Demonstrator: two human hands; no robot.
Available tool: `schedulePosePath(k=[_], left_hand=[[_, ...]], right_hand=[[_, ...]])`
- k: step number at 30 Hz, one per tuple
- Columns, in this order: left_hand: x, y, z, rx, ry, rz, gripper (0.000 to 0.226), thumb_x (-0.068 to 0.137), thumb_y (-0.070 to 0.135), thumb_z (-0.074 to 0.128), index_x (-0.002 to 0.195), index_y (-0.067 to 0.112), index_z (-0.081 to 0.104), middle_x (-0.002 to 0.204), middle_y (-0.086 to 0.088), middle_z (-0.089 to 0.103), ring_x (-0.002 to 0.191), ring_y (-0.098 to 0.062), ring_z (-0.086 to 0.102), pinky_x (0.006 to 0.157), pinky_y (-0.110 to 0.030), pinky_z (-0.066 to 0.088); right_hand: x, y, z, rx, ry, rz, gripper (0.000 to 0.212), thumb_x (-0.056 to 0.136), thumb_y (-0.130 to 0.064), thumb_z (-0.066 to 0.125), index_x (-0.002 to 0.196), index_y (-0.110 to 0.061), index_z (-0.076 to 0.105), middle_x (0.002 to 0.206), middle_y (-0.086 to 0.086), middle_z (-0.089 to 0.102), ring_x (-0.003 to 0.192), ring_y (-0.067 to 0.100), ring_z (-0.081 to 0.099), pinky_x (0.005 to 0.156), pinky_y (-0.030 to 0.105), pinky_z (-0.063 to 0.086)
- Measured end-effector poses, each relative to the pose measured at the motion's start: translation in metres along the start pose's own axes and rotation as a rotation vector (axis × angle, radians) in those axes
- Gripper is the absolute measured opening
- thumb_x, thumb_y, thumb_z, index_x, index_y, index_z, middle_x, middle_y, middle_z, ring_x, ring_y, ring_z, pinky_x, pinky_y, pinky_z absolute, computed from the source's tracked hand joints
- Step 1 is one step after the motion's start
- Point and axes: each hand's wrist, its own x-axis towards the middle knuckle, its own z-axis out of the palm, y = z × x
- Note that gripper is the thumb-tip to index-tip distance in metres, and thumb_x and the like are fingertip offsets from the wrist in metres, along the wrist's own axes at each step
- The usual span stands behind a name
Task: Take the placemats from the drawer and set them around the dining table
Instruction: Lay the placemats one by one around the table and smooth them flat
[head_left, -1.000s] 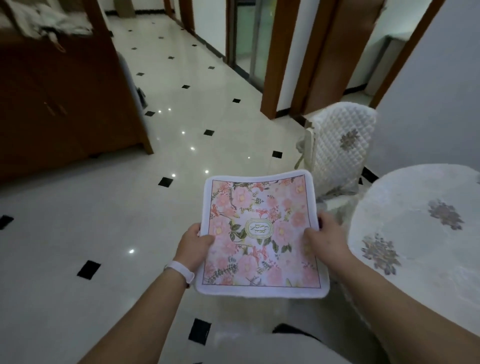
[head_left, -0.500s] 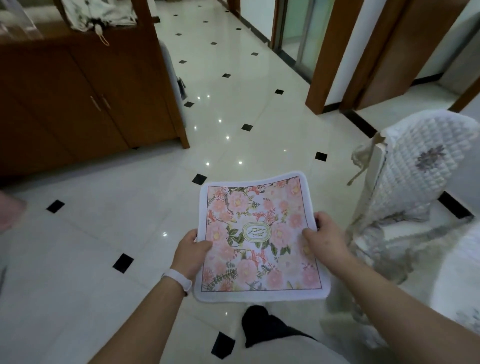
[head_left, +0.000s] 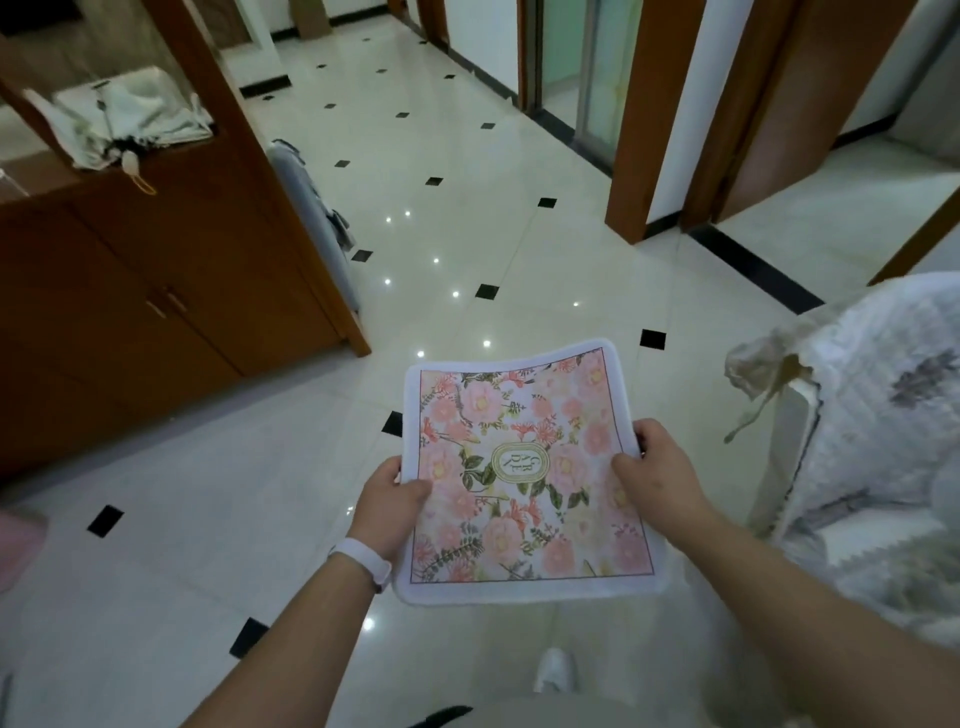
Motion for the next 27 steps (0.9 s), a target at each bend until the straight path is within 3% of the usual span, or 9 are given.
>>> schedulePosePath(k=[5,8,11,14,21,27], left_hand=[[0.055,0.032,0.03,0.06,-0.069,0.009,0.018,0.088,0.006,0.057,0.092,0.022,0.065,0.091,-0.016,0.072,0.081,-0.039,0.069,0.075,-0.052,0.058],[0.091,0.051,0.048,0.117,-0.131,0.036,0.016,0.087,0.007,0.059,0.091,0.021,0.064,0.096,-0.022,0.069,0.074,-0.035,0.065,0.074,-0.051,0.056],[0.135,0.075,0.064,0.136,-0.192,0.043,0.016,0.087,0.008,0.058,0.092,0.022,0.065,0.097,-0.019,0.07,0.085,-0.041,0.067,0.078,-0.053,0.056],[0.187,0.111,0.079,0.137,-0.266,0.069,0.017,0.088,0.007,0.057,0.095,0.019,0.066,0.093,-0.014,0.071,0.083,-0.036,0.069,0.076,-0.048,0.058],[0.307,0.223,0.115,0.195,-0.452,0.215,0.023,0.088,0.003,0.057,0.095,0.024,0.065,0.094,-0.011,0.071,0.082,-0.034,0.068,0.075,-0.048,0.058],[0.37,0.286,0.177,0.244,-0.627,0.285,0.023,0.087,0.001,0.058,0.104,0.016,0.066,0.099,-0.014,0.071,0.085,-0.036,0.069,0.077,-0.049,0.059]], right_hand=[[0.04,-0.005,-0.015,0.016,0.057,0.059,0.015,0.089,-0.012,0.052,0.104,-0.016,0.053,0.087,0.001,0.061,0.074,0.023,0.063,0.065,0.041,0.055],[0.066,-0.006,-0.019,0.072,0.096,0.133,0.016,0.09,-0.011,0.053,0.106,-0.015,0.054,0.087,0.002,0.062,0.072,0.022,0.062,0.058,0.033,0.05],[0.097,-0.015,-0.022,0.093,0.145,0.169,0.016,0.091,-0.01,0.052,0.106,-0.015,0.054,0.088,0.003,0.062,0.072,0.021,0.061,0.056,0.03,0.047],[0.135,-0.033,-0.024,0.134,0.215,0.179,0.018,0.091,-0.01,0.052,0.108,-0.017,0.053,0.089,0.0,0.063,0.074,0.017,0.062,0.056,0.029,0.047],[0.22,-0.089,-0.037,0.22,0.389,0.268,0.021,0.089,-0.008,0.051,0.108,-0.017,0.053,0.093,0.002,0.067,0.079,0.021,0.068,0.069,0.041,0.059],[0.261,-0.105,-0.053,0.305,0.594,0.355,0.026,0.085,-0.011,0.051,0.104,-0.027,0.055,0.088,0.0,0.069,0.071,0.022,0.069,0.066,0.044,0.06]])
